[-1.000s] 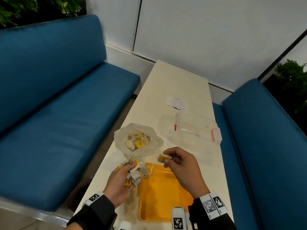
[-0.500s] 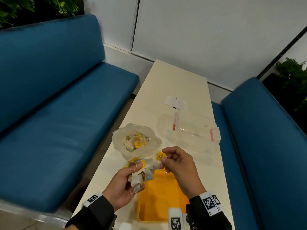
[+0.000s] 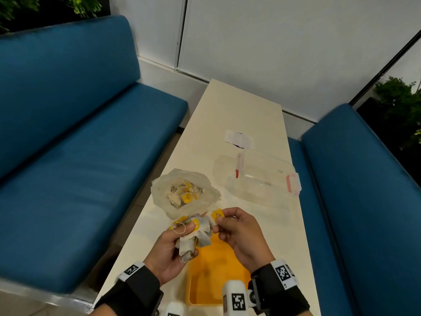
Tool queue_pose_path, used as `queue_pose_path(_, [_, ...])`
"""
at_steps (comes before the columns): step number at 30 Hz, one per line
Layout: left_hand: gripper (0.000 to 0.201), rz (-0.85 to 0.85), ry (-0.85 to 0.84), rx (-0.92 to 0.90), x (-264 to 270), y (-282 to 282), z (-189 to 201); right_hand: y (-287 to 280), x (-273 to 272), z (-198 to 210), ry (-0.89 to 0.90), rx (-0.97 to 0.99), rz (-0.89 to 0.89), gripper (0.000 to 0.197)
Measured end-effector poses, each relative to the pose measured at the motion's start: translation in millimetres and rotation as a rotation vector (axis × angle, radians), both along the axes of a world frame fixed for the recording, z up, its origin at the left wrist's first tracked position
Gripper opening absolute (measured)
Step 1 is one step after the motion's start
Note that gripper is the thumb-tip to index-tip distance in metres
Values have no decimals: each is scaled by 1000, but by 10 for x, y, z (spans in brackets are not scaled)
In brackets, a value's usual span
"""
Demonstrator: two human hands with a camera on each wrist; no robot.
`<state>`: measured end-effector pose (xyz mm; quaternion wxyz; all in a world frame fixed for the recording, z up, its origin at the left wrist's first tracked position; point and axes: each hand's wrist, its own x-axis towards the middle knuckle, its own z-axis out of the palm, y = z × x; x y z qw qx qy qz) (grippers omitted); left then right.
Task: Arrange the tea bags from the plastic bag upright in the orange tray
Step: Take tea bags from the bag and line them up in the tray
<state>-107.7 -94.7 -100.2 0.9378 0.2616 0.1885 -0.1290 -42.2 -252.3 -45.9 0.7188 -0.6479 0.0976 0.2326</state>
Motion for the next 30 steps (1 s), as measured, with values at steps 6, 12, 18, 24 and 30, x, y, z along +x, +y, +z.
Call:
queue_pose_path(6, [40, 1, 19, 46, 15, -4, -40, -29, 15, 37, -137, -220, 36, 6])
queue_pose_path(12, [27, 17, 22, 22, 37, 12, -39, -88, 38, 176, -380, -406, 32, 11])
queue_pose_path(18, [33, 27, -5, 47, 75, -9, -25, -98, -1, 176, -360, -292, 120, 12])
queue_pose_path(24, [40, -5, -21, 42, 80, 23, -55, -142, 51, 102, -314, -339, 205, 19])
queue_pose_path(30, [69, -63, -62, 37, 83, 48, -78, -178, 100, 62, -235, -354, 266, 15])
